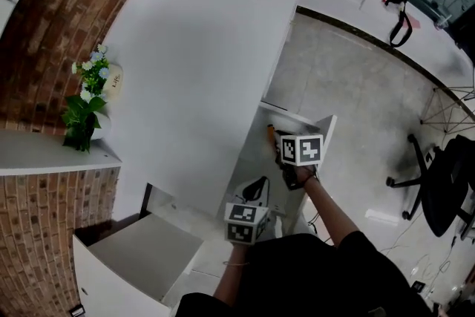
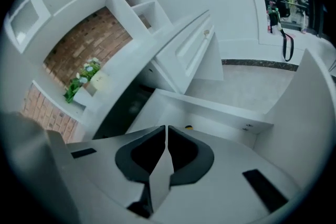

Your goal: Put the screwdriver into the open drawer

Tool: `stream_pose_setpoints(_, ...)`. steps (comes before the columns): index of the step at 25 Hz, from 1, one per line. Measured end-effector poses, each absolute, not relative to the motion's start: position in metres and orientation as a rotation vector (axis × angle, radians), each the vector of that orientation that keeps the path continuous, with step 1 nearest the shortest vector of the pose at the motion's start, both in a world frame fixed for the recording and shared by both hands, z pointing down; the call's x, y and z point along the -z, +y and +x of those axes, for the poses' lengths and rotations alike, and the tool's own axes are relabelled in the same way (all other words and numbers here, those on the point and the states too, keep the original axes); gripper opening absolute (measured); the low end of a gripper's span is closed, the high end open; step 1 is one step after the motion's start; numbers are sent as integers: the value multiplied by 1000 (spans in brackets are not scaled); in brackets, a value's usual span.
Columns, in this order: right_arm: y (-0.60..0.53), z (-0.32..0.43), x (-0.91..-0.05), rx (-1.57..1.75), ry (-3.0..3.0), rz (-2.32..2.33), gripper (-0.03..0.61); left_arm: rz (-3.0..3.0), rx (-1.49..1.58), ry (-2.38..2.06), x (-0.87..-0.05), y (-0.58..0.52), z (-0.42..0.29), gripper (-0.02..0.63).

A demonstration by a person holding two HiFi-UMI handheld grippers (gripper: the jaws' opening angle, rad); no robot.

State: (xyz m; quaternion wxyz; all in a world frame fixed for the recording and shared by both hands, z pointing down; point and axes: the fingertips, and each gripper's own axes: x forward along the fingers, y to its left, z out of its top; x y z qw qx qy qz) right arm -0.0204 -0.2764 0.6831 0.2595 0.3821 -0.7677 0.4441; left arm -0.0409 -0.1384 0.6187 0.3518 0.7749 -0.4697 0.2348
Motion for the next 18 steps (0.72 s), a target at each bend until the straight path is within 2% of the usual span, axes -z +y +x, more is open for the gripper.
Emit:
stream_pose_setpoints(11, -248, -8, -552, -1011, -2477, 958, 15, 2095, -507, -1403, -539, -144, -69, 9)
stream_pose_setpoints(18, -228, 9, -492, -864, -2648, 960, 15, 2197, -299, -1515, -491, -149, -79, 9)
